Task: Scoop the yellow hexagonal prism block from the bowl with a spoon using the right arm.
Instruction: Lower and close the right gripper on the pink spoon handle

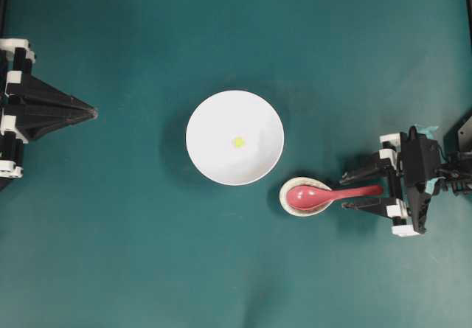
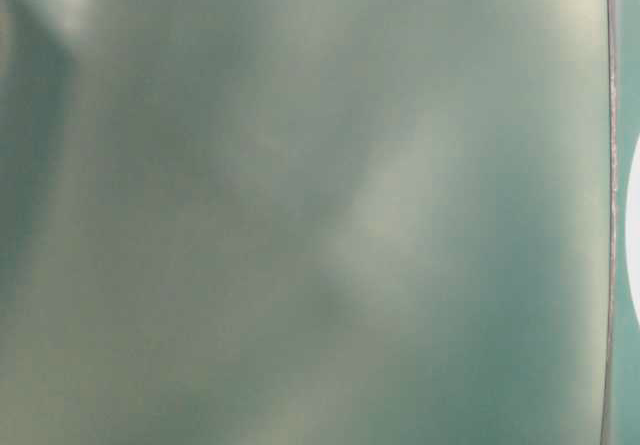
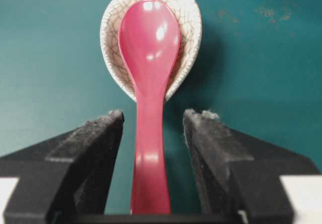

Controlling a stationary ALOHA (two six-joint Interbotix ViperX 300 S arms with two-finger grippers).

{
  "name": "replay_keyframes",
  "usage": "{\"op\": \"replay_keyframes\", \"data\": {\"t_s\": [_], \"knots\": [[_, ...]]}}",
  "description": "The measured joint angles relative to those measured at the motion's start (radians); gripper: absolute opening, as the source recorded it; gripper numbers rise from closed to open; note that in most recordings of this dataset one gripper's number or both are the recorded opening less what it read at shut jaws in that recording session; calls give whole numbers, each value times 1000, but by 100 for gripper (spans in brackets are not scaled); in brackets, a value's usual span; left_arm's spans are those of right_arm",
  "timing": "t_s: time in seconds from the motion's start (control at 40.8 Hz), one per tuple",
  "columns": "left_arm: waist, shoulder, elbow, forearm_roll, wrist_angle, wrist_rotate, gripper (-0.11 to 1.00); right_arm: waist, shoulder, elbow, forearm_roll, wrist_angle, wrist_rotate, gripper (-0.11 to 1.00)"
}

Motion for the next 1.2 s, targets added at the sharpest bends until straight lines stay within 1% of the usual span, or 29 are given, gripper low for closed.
{"op": "replay_keyframes", "data": {"t_s": [0.712, 0.785, 0.859, 0.933, 1.006, 1.055, 1.202], "knots": [[0, 0, 0, 0, 0, 0, -1, -2, 3, -12, 0, -2, -5, 57], [2, 0, 0, 0, 0, 0, -1, 0, 5, -14, 0, -2, -6, 55], [0, 0, 0, 0, -2, 0, -1, -2, 6, -17, 0, 0, -6, 51], [2, 2, 0, 0, 0, 0, -1, 0, 6, -18, 0, 0, -8, 43], [2, 2, 0, 0, -2, 0, -1, 0, 6, -20, 0, 0, -9, 30], [0, 0, 0, 0, 0, 0, -1, 0, 6, -20, 0, 0, -8, 23], [0, 0, 0, 0, 3, 0, -1, -2, 5, -26, 0, 3, -12, 22]]}}
